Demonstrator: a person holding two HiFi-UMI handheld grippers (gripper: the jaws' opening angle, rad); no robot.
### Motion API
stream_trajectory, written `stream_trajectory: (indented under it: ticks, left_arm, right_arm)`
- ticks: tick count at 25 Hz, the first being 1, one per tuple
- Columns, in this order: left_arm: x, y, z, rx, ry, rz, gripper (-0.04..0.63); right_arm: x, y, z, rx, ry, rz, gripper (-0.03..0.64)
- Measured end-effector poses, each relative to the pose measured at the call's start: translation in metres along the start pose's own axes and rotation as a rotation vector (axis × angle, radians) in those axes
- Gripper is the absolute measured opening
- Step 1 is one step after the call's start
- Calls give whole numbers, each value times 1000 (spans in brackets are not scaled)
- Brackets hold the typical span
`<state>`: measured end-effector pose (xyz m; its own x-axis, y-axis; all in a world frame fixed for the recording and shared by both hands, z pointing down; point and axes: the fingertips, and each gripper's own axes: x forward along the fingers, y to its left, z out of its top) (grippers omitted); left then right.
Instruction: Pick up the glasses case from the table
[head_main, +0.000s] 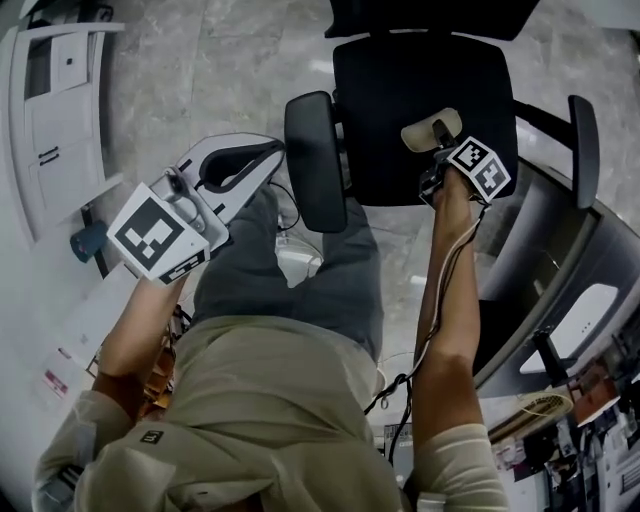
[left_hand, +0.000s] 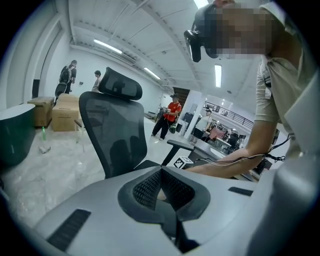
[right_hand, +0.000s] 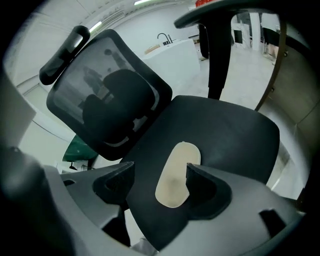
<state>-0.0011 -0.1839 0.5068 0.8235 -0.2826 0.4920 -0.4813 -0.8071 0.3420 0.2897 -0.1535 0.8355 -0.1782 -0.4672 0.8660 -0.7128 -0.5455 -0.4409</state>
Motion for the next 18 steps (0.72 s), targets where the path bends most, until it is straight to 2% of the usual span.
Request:
stream_trajectory:
  ticks: [11, 18]
  left_arm:
    - [5, 21, -31, -32, 27, 11, 14]
    - [9, 30, -47, -53, 37, 15, 14]
  right_arm:
    - [51, -41, -26, 127, 54, -97, 304]
    - [65, -62, -33, 142, 67, -164, 319]
